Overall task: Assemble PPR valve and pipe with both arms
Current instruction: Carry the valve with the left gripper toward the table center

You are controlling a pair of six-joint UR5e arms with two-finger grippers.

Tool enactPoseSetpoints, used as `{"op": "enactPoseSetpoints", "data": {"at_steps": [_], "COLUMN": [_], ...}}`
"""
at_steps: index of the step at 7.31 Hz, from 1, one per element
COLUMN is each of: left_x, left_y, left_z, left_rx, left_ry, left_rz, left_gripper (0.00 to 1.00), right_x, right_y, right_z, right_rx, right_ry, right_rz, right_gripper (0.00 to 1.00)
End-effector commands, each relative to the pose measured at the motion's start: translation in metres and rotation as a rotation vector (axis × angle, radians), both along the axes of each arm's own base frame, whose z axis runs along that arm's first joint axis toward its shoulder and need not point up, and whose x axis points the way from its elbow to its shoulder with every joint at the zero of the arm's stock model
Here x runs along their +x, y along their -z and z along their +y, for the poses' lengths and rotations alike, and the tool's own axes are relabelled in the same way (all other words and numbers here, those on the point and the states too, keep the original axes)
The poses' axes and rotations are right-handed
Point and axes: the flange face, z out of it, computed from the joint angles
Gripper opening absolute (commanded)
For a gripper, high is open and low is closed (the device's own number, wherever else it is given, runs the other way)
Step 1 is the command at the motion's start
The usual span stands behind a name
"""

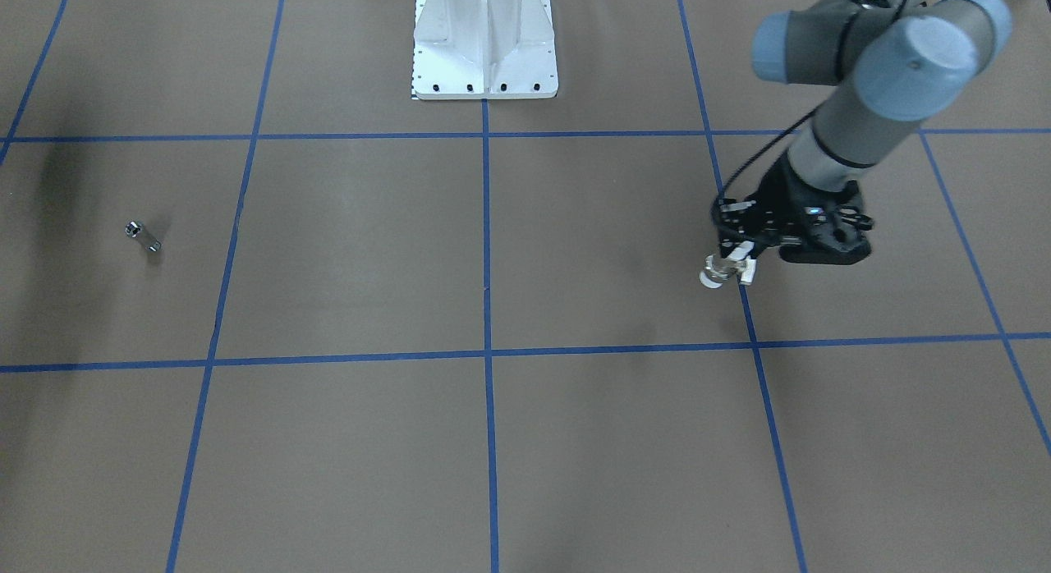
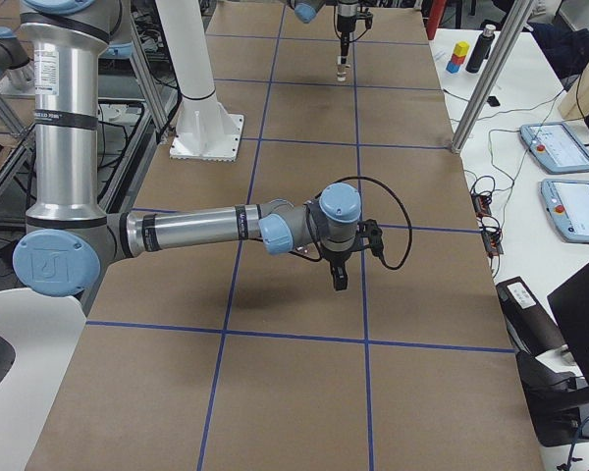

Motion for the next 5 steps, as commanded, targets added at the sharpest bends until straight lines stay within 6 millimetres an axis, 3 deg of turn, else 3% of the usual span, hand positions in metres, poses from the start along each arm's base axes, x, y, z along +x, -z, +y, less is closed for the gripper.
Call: {"op": "enactPoseSetpoints", "data": {"at_steps": [1, 2, 3, 5], "left_x": [0.111, 0.156, 0.187, 0.213], "left_y": [0.109, 0.146, 0.162, 0.152], "left_z": [-0.006, -0.022, -0.038, -0.048], "left_rx": [-0.034, -0.014, -0.011, -0.009], "left_ry": [0.019, 0.043, 0.037, 0.026], "left_rz": [-0.015, -0.049, -0.063, -0.058], "left_gripper": [0.0, 0.0, 0.0, 0.0], "right_x": [-0.001, -0.002, -0.002, -0.003], "right_y": [0.002, 0.002, 0.002, 0.002], "right_z": [-0.002, -0.002, -0.002, -0.002], "right_rx": [0.005, 0.004, 0.004, 0.002], "right_ry": [0.002, 0.003, 0.003, 0.004], "right_rz": [-0.001, -0.001, -0.001, -0.002], "right_gripper": [0.99, 0.99, 0.99, 0.99]}}
